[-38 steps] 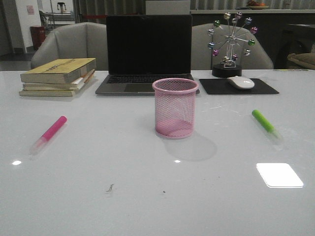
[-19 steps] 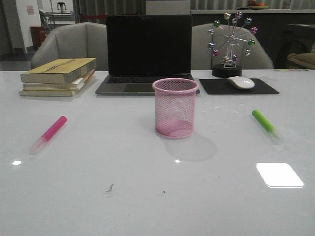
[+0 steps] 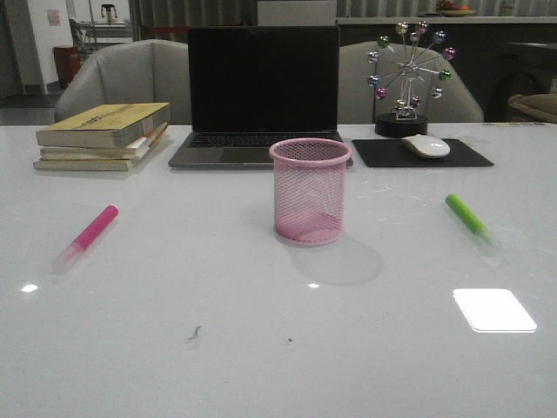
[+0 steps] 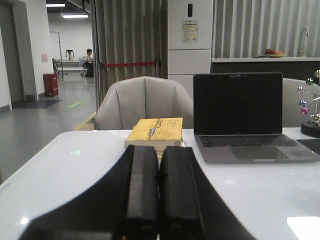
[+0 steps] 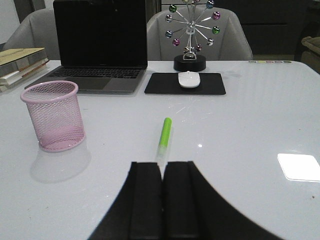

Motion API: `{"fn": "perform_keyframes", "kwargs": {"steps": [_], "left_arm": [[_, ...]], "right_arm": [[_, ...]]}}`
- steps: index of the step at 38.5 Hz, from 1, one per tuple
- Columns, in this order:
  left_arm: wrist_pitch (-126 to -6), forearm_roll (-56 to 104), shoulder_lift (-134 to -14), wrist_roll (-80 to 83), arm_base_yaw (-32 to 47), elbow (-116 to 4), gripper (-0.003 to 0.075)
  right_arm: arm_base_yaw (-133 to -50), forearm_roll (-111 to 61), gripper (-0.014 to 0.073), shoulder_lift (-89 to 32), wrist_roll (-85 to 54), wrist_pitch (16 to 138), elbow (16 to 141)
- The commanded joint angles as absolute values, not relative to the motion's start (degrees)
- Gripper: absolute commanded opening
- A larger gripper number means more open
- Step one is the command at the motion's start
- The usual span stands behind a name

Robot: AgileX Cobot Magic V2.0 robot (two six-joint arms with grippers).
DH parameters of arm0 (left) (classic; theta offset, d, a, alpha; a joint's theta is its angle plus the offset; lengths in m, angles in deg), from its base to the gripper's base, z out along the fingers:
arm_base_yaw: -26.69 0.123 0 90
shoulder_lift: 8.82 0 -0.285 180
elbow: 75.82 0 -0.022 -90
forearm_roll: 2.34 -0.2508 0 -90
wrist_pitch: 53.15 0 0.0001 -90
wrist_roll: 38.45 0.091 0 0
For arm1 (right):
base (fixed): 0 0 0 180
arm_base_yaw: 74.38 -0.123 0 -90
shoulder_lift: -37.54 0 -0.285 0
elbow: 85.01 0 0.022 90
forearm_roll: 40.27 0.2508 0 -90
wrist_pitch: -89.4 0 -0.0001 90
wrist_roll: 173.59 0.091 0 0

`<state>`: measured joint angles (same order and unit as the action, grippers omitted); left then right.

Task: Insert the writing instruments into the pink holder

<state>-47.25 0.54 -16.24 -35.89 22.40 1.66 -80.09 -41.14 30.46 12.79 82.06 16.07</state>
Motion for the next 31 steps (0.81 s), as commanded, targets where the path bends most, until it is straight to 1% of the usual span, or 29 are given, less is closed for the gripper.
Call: {"fn": "perform_keyframes", "kwargs": {"steps": [1,9,16,20,24,31], "left_arm": [[-40.17,1.05,-15.11,-36.1,22.54,1.82,0.0099],[-40.37,1.05,-15.11,-36.2,22.54,1.71,0.0099],[-44.68,1.05,-15.11,-36.2,22.54,-0.77,0.0099],[-46.81,1.05,-15.11,-36.2,22.54,-3.87,0.0099],[-48.23,1.05,-15.29,-36.2,22.54,-7.68,0.0099],[-53.15,1.05,-15.29,-36.2,22.54,-14.42,0.0099]], "right_arm": [[-79.69,-41.58,0.0049,31.11,12.29,87.71,15.97],[-79.74,-41.58,0.0049,31.11,12.29,89.9,15.97],[-79.74,-41.53,0.0049,31.11,12.34,92.88,16.17],[-79.87,-41.39,0.0049,31.11,12.4,93.37,18.9],[-79.87,-41.39,0.0049,31.05,12.4,90.84,23.8],[-79.87,-41.39,0.0049,31.05,12.34,80.21,34.3]]}}
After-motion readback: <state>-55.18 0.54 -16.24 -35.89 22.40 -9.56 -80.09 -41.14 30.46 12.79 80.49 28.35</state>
